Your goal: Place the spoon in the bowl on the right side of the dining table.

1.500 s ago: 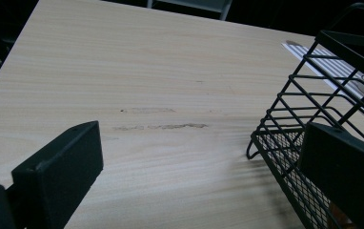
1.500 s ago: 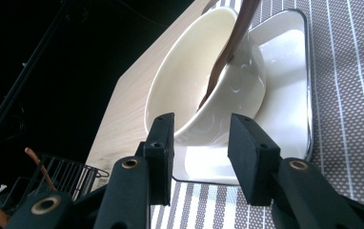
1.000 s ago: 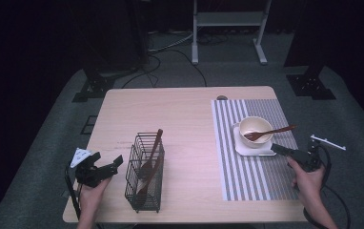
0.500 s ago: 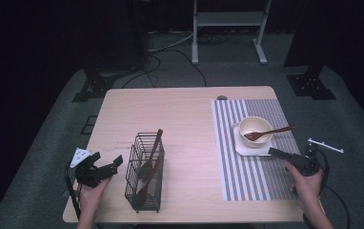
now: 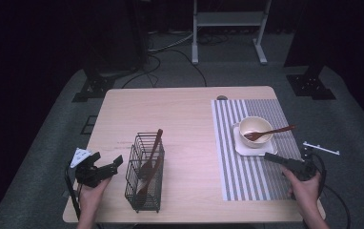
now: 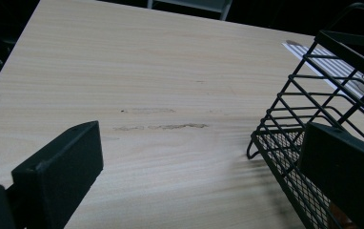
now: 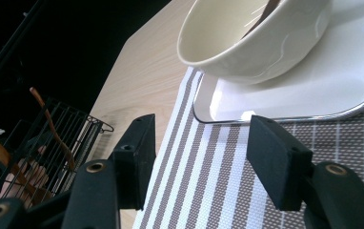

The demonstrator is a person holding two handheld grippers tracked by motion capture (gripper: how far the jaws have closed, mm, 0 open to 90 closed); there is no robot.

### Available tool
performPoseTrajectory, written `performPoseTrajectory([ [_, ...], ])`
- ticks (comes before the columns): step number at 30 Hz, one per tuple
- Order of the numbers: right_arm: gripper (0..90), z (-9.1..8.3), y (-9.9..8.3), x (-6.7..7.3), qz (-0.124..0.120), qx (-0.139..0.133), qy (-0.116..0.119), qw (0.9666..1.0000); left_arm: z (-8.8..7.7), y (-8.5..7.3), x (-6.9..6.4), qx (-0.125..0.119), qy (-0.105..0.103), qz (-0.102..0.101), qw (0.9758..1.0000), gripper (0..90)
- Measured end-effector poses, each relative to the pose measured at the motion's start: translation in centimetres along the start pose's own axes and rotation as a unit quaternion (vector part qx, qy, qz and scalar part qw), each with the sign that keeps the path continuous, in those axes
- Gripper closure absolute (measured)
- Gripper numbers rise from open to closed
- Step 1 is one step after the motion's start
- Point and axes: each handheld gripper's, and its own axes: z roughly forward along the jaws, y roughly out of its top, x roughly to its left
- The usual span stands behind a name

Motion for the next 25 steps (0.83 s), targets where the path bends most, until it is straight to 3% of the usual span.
performPoseTrajectory([
  [21, 36.3, 0.0, -1.7, 1.4, -0.019, 0.008, 0.01, 0.9997, 0.0, 0.0, -0.1, 0.001, 0.0, 0.001, 1.0, 0.2],
  [25, 34.6, -0.3, -2.2, 1.7, -0.027, -0.001, 0.018, 0.9995, 0.0, 0.1, 0.0, -0.001, 0.0, 0.001, 1.0, 0.2],
])
